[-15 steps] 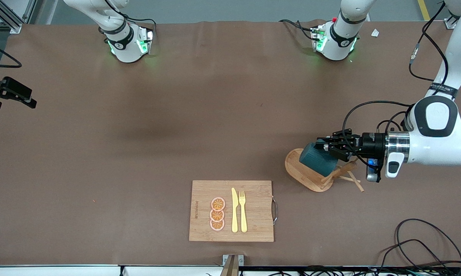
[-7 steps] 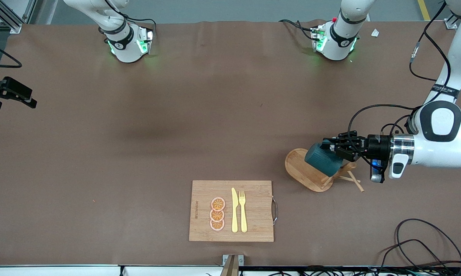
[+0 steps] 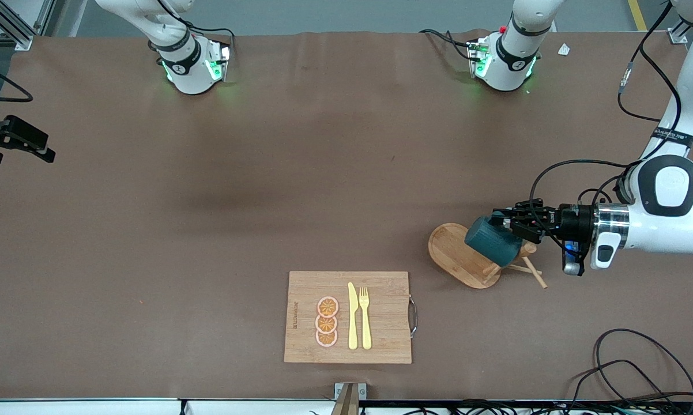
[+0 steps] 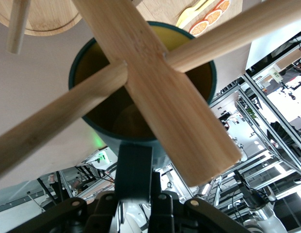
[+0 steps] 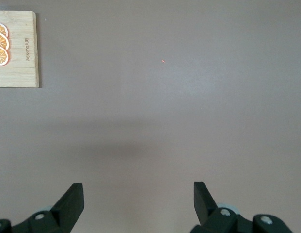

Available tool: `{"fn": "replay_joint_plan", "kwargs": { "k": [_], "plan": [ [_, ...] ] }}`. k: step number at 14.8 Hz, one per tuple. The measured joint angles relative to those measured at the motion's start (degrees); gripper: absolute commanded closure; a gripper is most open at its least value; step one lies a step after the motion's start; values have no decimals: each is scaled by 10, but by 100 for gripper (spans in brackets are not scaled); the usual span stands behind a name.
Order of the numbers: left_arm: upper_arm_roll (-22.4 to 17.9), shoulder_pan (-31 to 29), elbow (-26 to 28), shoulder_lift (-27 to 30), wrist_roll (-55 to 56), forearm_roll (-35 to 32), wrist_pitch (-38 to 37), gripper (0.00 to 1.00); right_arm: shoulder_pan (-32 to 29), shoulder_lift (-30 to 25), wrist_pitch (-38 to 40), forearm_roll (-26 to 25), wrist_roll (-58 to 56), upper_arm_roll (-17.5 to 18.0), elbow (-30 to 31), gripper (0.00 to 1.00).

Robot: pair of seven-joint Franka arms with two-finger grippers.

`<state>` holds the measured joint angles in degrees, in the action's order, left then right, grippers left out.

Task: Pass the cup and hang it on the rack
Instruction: 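Hang the mug handle on a rack peg with the left gripper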

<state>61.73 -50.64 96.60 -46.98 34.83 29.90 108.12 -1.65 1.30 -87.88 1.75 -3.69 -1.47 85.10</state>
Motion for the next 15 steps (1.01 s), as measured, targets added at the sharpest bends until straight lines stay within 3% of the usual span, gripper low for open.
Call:
{"fn": "replay_joint_plan", "kwargs": {
  "k": [6, 7, 8, 15],
  "plan": [
    [-7, -1, 0, -2, -1, 17, 0, 40, 0, 0, 0, 0, 0, 0, 0, 0],
    [-7, -2, 0, -2, -1, 18, 0, 27, 0, 0, 0, 0, 0, 0, 0, 0],
    [-7, -2, -2, -2, -1, 18, 0, 3, 0, 0, 0, 0, 0, 0, 0, 0],
    [15, -3, -44, 24, 90, 10, -22, 0, 0, 0, 1, 0, 0, 0, 0, 0]
  ]
}}
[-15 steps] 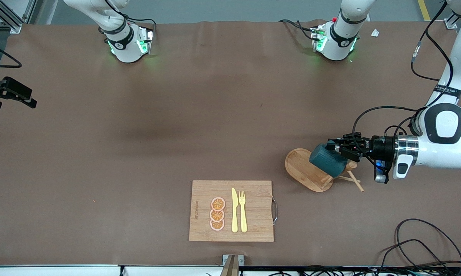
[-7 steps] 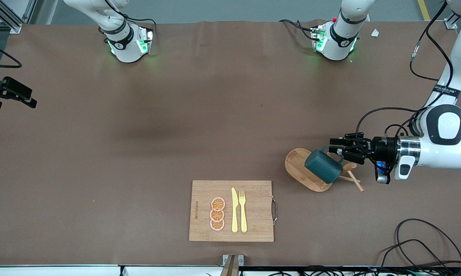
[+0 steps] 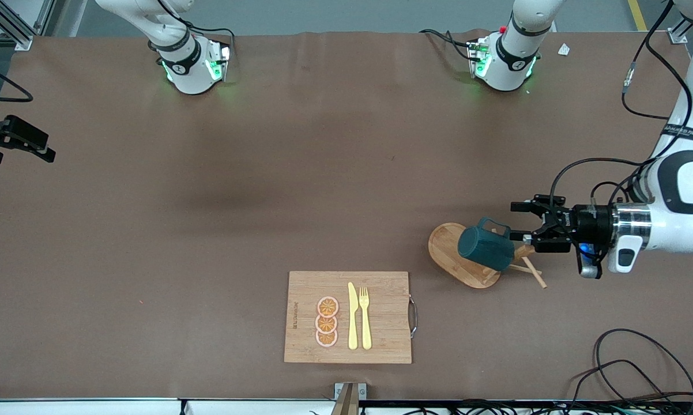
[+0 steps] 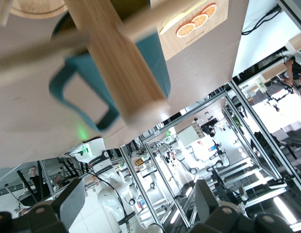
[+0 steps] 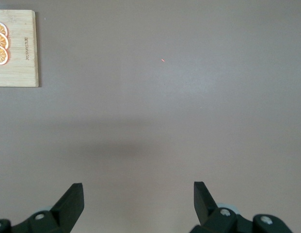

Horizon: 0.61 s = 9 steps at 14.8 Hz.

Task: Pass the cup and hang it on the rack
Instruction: 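Hang the mug handle on a rack peg with the left gripper, then open the left gripper and pull it back from the rack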

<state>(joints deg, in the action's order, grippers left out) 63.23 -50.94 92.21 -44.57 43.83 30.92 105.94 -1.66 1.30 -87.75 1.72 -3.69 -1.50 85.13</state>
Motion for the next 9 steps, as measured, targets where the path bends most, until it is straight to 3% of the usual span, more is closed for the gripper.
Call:
{"fn": "replay_joint_plan", "kwargs": {
  "k": [5, 9],
  "plan": [
    [5, 0, -51, 89, 37, -75, -73, 0, 0, 0, 1, 0, 0, 0, 0, 0],
    [42, 0, -89, 132, 39, -200, -113, 0, 0, 0, 1, -2, 0, 1, 0, 0]
  ]
}}
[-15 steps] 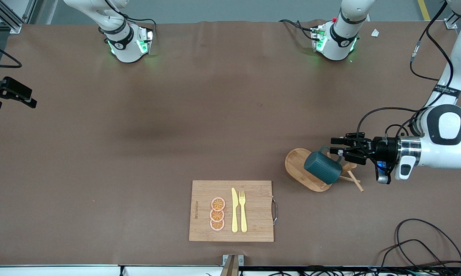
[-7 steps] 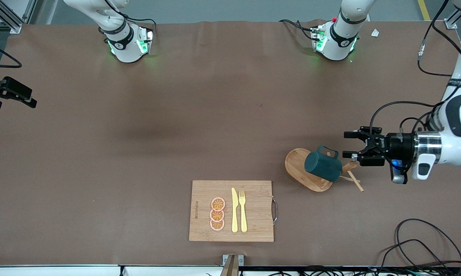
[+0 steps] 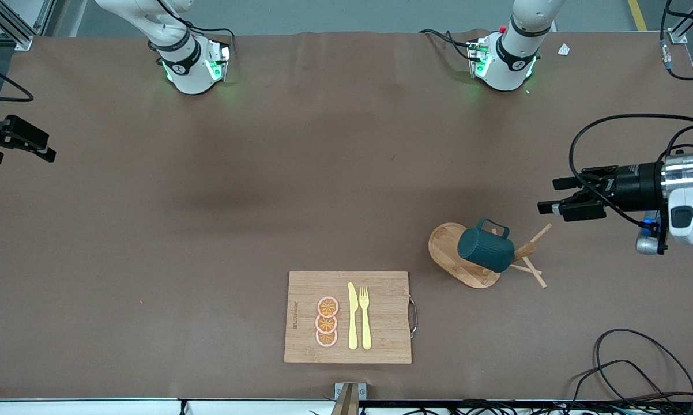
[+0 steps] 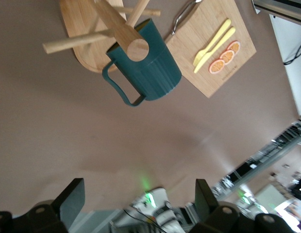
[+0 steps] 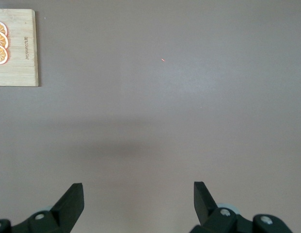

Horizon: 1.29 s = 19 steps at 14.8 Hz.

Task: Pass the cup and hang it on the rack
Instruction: 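Open the left gripper and pull it back from the rack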

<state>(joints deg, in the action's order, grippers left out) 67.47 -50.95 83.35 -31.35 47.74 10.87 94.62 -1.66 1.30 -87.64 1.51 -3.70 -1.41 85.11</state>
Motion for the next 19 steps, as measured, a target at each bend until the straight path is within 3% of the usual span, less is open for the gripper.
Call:
{"fn": "replay_joint_plan", "kwargs": {
  "k": [4, 11, 16, 19],
  "plan": [
    [72, 3, -7, 1, -19, -166, -5, 0, 0, 0, 0, -17, -1, 0, -1, 0],
    [72, 3, -10, 20, -126, -204, -18, 0, 5, 0, 1, -21, -1, 2, -1, 0],
    [-47, 71, -12, 110, -199, -194, -24, 0, 6, 0, 3, -22, -1, 2, -2, 0],
    [-173, 151, -13, 154, -257, -155, -31, 0, 6, 0, 4, -22, -1, 2, -2, 0]
  ]
}}
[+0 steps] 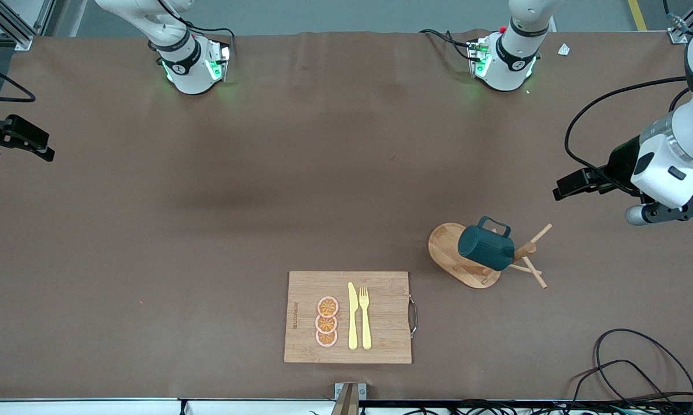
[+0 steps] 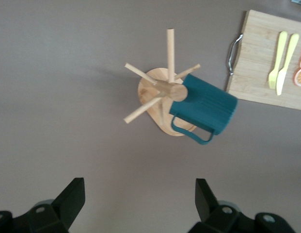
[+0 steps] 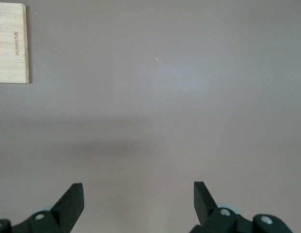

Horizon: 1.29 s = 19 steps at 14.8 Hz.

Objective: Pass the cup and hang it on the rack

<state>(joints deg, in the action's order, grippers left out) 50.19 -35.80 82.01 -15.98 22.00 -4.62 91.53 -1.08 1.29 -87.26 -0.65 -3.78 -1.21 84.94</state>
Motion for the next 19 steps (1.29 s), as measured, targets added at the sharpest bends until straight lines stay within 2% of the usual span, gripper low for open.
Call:
{"fn": "replay_joint_plan", "kwargs": {
  "k": [3, 10, 11, 13, 19],
  "plan": [
    [-152, 103, -1, 39, -49, 45, -3, 0, 0, 0, 0, -1, 0, 0, 0, 0],
    [-416, 330, -2, 103, -93, 50, -38, 0, 0, 0, 0, -2, 0, 0, 0, 0],
    [-437, 349, -2, 110, -95, 50, -45, 0, 0, 0, 0, -2, 0, 0, 0, 0],
    [-454, 361, -1, 124, -103, 50, -53, 0, 0, 0, 0, -2, 0, 0, 0, 0],
    [-460, 362, 64, 194, -146, 50, -38, 0, 0, 0, 0, -2, 0, 0, 0, 0]
  ]
}}
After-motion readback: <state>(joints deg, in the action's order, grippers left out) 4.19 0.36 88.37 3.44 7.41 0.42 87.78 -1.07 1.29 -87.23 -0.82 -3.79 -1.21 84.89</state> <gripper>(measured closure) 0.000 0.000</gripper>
